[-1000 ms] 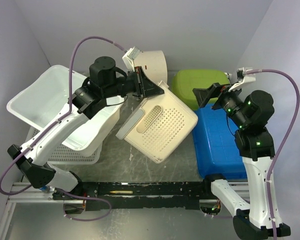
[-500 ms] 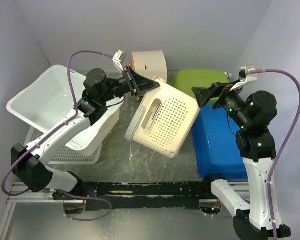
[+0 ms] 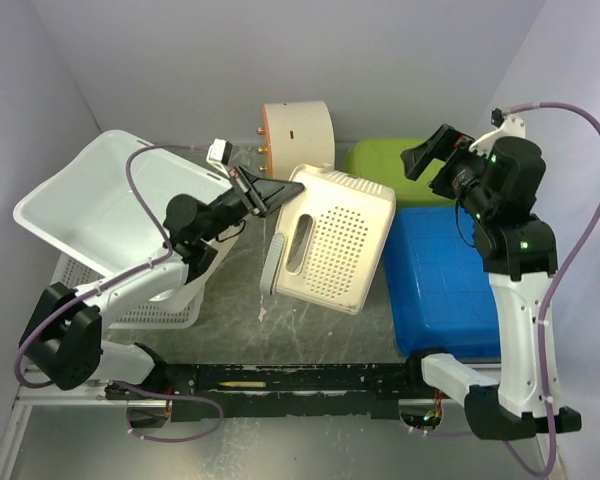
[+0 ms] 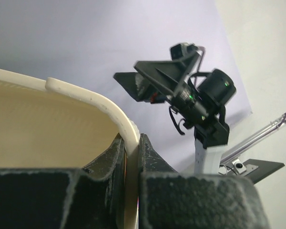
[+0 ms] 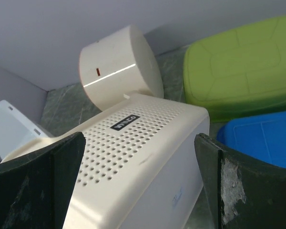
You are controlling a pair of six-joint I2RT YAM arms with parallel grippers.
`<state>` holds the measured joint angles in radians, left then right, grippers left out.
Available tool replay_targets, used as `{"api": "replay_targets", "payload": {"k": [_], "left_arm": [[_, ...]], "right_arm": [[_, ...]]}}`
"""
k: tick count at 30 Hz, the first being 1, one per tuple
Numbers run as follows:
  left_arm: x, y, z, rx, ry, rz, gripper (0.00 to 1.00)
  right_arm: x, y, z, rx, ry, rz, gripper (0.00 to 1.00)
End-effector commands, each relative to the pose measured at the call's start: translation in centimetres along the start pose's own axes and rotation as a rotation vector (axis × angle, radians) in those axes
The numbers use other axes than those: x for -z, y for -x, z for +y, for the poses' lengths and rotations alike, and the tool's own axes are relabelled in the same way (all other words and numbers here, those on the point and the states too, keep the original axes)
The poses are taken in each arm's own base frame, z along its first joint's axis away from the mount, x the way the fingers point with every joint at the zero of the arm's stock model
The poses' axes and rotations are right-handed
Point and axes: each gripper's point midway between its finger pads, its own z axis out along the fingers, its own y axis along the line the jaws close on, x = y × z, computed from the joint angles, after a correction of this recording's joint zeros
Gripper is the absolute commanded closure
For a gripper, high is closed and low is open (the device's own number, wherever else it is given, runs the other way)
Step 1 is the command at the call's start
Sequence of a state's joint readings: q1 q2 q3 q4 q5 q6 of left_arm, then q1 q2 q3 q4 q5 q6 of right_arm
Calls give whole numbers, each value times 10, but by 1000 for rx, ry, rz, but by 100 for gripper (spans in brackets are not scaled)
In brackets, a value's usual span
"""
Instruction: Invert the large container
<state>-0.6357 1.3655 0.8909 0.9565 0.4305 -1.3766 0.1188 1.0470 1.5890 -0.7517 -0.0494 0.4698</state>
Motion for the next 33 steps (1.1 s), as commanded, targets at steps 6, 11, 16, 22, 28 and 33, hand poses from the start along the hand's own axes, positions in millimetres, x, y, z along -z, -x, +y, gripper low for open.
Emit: {"api": "replay_targets", "payload": {"k": [6,11,16,22,28,33], "left_arm": [[56,-3,-55,-215,-207,-124,93],[85,-7,-31,-193,-115,-193,93],[90,-14,-23,-224,-65,-163,93],[93,-25,-1,-205,-23,-129,93],[90,-39,12,-181,-17,-88,93],[83,-52,20,-191,6,-36,93]], "right_arm": [[-16,-49,-4,-332,-112,236,0],[-29,-92,-20,-423,-164,311,0],[-42,-140,7,-634,38,499,1],[-45,-143,17,-745,133,506,9],[-41,-137,27,-737,194,514,15],[-36,-125,34,-744,245,478,32]]}}
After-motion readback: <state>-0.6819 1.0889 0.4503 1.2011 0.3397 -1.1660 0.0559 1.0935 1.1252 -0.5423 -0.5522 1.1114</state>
